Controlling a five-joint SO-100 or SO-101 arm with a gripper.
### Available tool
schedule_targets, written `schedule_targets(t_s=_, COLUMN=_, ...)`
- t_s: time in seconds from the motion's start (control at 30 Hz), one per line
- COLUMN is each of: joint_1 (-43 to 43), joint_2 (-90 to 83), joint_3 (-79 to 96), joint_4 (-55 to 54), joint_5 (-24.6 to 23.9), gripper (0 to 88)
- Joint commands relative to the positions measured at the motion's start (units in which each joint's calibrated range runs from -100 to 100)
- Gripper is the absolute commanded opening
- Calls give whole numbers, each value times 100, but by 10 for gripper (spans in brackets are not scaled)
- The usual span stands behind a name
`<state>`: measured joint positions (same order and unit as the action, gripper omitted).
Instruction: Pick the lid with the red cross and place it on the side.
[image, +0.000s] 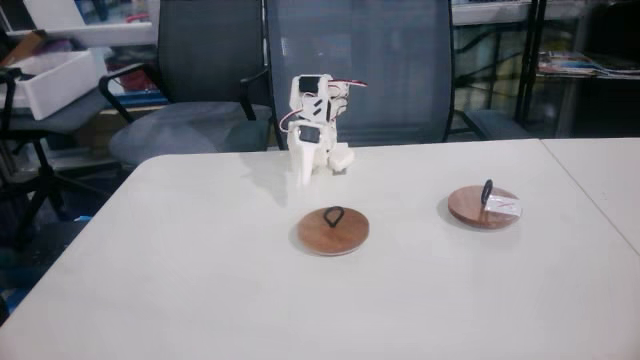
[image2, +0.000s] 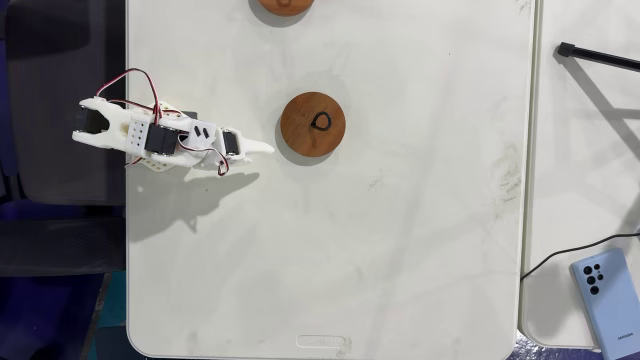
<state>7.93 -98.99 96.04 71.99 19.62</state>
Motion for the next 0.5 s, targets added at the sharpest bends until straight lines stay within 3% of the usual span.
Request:
schedule_targets(t_s=0.0, joint_1=-13, joint_2=-101, joint_3=-31, joint_4=22, joint_5=24, gripper=232)
schedule_targets(t_s=0.47, joint_1=-20, joint_2=-101, joint_3=-31, joint_4=14, joint_5=29, gripper=232)
